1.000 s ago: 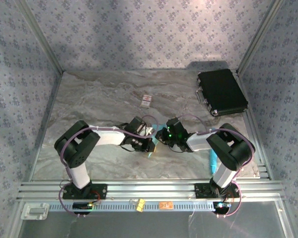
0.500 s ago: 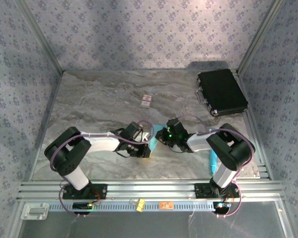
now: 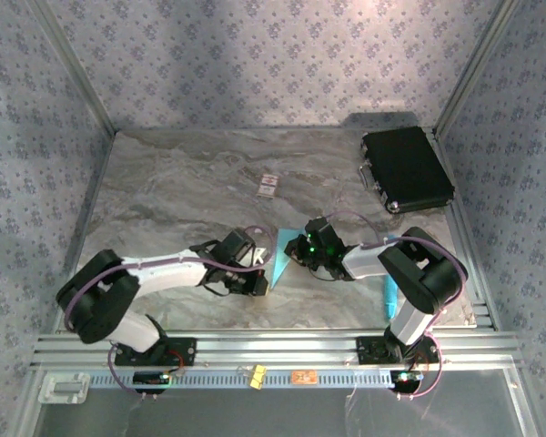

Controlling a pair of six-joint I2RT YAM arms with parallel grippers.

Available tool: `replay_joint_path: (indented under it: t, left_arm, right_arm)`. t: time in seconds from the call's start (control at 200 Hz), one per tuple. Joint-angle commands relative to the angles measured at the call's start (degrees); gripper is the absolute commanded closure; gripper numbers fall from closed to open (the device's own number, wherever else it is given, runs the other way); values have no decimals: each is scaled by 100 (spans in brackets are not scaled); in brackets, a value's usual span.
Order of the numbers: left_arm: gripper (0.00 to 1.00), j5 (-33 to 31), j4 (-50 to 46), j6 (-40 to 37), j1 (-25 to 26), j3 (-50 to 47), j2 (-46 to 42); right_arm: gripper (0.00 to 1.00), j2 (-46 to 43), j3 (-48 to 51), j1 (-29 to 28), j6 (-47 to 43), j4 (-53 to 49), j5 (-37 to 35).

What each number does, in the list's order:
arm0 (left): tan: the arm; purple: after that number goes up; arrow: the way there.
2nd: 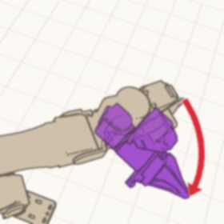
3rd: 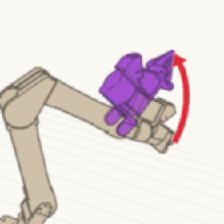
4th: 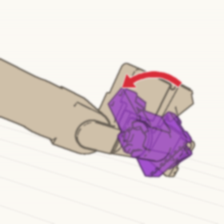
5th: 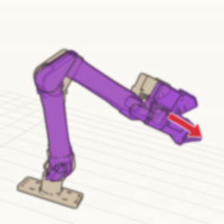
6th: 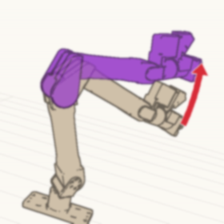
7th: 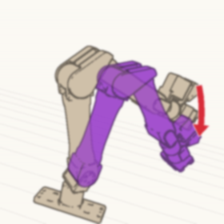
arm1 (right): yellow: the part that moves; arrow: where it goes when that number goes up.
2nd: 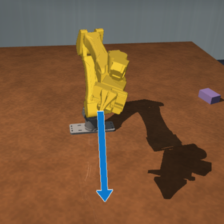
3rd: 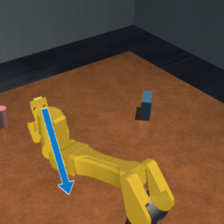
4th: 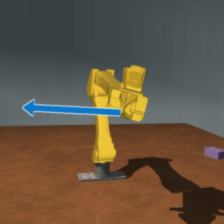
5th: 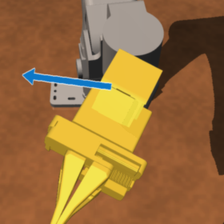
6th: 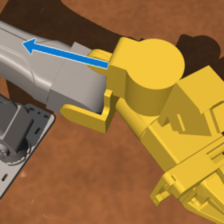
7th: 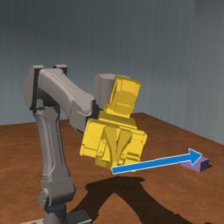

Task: Fold a paper plane with a square sheet of paper (pick it up from the middle)
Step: Fold the wing for the fifth time at the center of the table.

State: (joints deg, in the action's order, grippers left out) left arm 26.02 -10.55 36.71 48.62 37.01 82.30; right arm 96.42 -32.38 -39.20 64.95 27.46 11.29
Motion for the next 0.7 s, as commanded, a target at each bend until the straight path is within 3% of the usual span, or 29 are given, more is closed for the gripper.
replay_joint_path:
  t: [0.0, 0.135, 0.425, 0.695]
  left_arm:
    - [92, -4, -37, -31, -154, 180, -270]
    - [91, 453, 272, -5, -408, 579, 140]
    - [90, 647, 546, -94, -531, 1520, 1404]
    - [90, 223, 499, -156, -539, 1747, 2132]
  right_arm:
    - [90, 257, 218, -114, 93, -611, -197]
    - [90, 254, 219, -118, 114, -593, -214]
    - [90, 263, 207, -131, 139, -531, -198]
    - [89, 209, 223, -131, 148, -481, -184]
